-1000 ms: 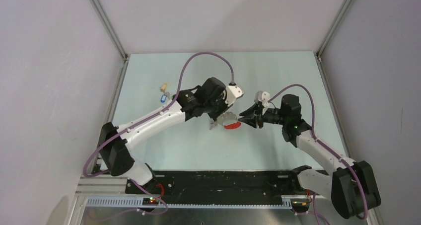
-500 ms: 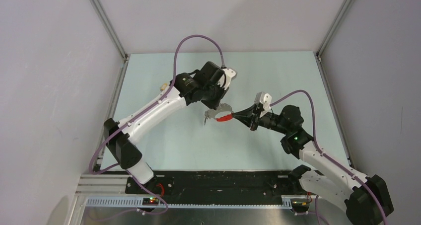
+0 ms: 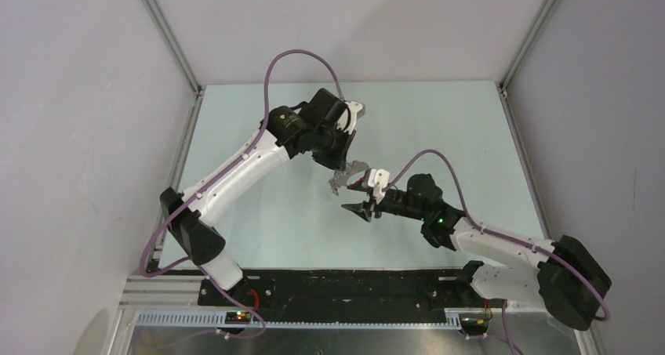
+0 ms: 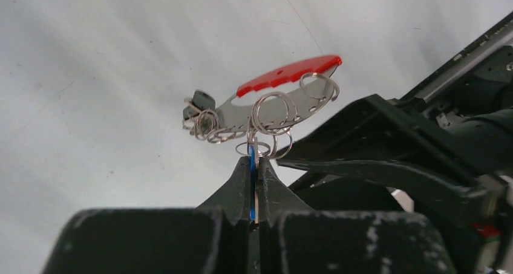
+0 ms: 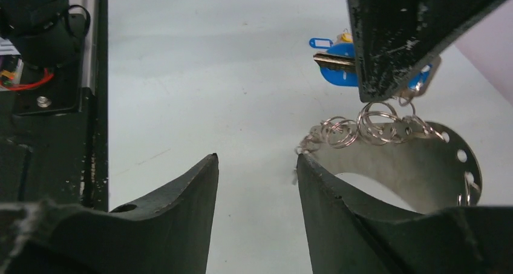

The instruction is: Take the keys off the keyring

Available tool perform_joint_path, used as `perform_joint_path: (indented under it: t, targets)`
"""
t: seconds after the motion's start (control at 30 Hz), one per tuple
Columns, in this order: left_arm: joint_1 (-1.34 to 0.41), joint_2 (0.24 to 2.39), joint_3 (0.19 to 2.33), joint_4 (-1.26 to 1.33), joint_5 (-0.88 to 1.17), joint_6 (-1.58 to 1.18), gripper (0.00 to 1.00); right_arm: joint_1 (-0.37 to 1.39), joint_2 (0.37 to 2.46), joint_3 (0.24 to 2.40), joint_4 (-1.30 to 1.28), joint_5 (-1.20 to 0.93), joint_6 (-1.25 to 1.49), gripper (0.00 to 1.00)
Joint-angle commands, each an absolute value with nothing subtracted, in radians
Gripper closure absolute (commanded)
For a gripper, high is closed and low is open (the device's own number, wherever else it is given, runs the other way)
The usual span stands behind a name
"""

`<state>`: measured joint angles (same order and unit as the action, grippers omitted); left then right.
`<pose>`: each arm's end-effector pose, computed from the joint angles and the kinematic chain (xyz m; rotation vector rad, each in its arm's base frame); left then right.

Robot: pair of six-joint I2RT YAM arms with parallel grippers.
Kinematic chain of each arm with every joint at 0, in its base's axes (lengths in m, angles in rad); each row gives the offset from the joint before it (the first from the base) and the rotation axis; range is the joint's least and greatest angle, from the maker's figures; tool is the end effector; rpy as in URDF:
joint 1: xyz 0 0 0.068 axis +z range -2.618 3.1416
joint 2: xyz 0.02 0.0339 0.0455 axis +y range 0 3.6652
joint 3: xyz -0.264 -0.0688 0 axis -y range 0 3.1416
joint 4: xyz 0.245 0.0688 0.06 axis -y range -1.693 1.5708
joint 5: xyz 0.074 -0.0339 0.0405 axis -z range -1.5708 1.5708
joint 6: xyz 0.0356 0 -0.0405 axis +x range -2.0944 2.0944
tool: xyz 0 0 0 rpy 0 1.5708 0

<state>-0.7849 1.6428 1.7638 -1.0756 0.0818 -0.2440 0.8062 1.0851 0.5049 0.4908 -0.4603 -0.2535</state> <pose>0.2372 -0.2411 0.3766 0.7271 2.4960 -0.4997 0.1547 0.1842 0.2534 -1.1564 1.2642 0.7956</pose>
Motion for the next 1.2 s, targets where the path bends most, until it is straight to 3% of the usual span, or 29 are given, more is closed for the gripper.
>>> perform_joint_path:
  t: [0.0,0.27,0.67,0.8,1.17]
  targets:
    - [-0.766,1.593,1.790,-1.095,0.187,-0.304,1.00,0.851,1.151,0.537,0.690,-0.354,-0.369,0.46]
    - [-0.747,1.535,1.729,-1.097,0.269,-0.315,1.00,0.917,1.225,0.510,0.869,-0.282,-0.471,0.55]
    - [-0.731,1.478,1.669,-1.096,0.309,-0.309,1.00,0.956,1.197,0.495,0.859,-0.157,-0.548,0.57]
    - [-0.722,1.464,1.663,-1.096,0.309,-0.306,1.00,0.957,1.170,0.484,0.830,-0.154,-0.571,0.62]
    - [-0.718,1.445,1.662,-1.100,0.313,-0.299,1.00,0.957,1.149,0.483,0.803,-0.171,-0.574,0.65]
